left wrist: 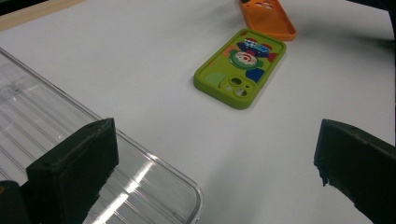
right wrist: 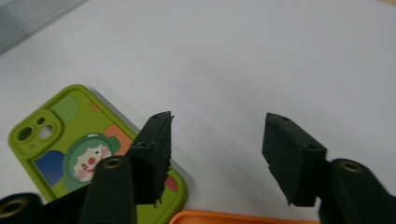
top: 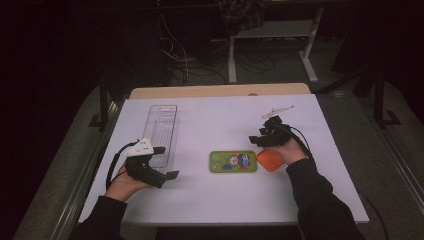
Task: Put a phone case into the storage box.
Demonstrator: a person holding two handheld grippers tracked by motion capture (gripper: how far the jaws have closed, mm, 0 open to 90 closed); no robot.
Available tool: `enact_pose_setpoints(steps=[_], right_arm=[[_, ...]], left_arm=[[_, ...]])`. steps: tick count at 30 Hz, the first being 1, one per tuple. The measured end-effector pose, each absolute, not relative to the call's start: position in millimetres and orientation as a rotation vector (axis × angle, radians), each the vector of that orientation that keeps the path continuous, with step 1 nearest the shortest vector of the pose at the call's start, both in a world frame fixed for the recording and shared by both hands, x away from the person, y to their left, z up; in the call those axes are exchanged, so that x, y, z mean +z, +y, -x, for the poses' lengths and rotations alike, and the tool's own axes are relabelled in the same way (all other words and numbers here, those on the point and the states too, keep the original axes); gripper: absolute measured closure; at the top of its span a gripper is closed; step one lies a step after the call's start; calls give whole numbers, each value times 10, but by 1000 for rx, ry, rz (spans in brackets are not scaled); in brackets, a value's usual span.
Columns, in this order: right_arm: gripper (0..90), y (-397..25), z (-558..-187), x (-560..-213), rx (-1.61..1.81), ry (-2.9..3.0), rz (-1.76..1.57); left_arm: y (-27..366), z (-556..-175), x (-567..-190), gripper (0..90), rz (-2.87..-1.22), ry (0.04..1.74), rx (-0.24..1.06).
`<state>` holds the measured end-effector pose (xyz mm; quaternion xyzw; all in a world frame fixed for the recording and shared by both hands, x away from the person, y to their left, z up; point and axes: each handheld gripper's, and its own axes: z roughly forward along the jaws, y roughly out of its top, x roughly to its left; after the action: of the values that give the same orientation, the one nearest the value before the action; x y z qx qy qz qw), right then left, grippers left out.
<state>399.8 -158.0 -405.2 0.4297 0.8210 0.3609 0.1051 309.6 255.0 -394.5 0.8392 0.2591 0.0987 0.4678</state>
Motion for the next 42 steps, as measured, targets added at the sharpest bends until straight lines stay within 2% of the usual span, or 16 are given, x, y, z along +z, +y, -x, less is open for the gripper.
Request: enact_pose_setpoints(steps=[12, 42], right_arm=[[878, -1513, -4015, -4200, 940, 2511, -1307], [882, -1594, -3893, -4323, 789, 2632, -1284]], left_arm=[[2540, -3126, -3940, 0, -2071, 622, 245], [2535, -3128, -3941, 0, -2073, 622, 243]])
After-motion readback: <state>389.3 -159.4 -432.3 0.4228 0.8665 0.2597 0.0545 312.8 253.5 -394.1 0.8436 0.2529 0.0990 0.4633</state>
